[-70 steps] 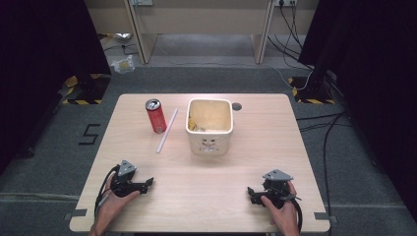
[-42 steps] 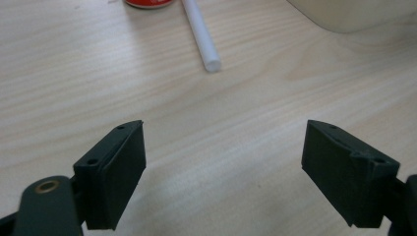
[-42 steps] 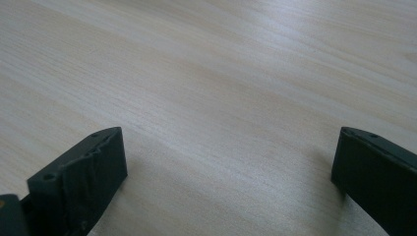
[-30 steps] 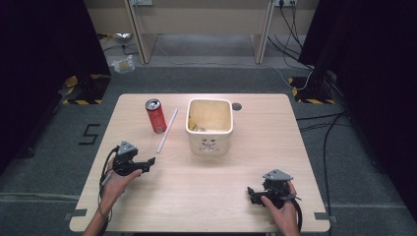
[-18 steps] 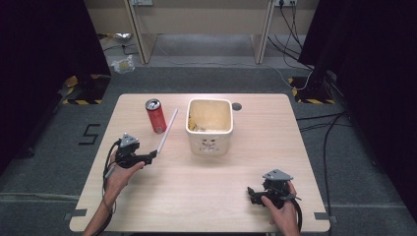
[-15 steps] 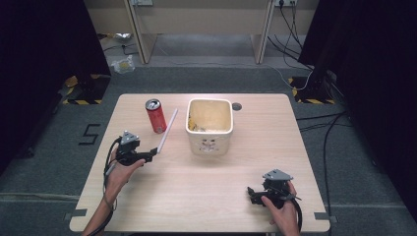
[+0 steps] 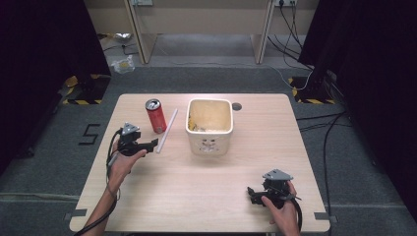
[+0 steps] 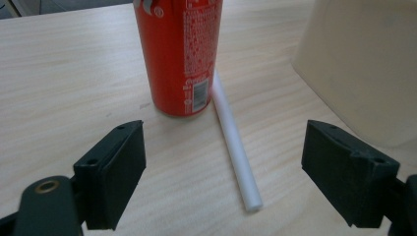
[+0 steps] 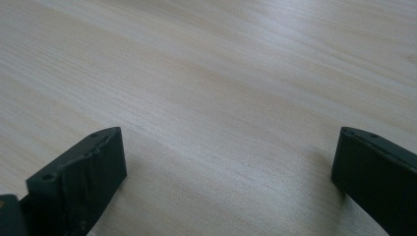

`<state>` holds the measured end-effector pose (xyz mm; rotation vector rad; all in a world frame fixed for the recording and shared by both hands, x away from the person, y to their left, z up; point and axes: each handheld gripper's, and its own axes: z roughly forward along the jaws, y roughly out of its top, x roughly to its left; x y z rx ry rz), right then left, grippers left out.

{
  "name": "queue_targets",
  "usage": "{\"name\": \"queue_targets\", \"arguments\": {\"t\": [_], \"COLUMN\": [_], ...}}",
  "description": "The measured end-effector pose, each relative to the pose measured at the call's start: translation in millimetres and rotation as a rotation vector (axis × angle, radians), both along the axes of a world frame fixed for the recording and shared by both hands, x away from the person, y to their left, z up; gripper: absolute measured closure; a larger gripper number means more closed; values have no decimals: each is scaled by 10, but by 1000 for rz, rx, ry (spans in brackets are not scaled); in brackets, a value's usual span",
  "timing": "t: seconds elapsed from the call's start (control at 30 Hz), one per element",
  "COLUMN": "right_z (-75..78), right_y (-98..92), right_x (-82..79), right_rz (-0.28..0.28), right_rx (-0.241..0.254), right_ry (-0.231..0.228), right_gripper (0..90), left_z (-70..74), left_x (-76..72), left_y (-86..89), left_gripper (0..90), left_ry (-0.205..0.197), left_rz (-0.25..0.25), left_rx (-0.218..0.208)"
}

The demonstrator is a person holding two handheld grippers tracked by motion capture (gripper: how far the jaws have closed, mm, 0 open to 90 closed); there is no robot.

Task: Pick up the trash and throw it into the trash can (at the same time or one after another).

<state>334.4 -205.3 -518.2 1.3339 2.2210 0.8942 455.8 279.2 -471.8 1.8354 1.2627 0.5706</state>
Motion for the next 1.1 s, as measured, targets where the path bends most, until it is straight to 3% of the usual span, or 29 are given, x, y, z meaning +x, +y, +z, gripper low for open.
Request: {"name": "queue_targets", "arguments": {"t": [0.5, 1.1], "right_z": [1, 1], "right_y": [0, -1], "right_x": [1, 2], "right_rz": [2, 3], "right_rx": [-1, -1], "right_ry": [2, 1], "right_gripper": [3, 3], "left_z": [54, 63], "left_x": [264, 603], "left_y": [-139, -192], "left_gripper": [162, 176], "left_ry": [-6, -22], "left_rz": [1, 64], "left_rx": [10, 5]}}
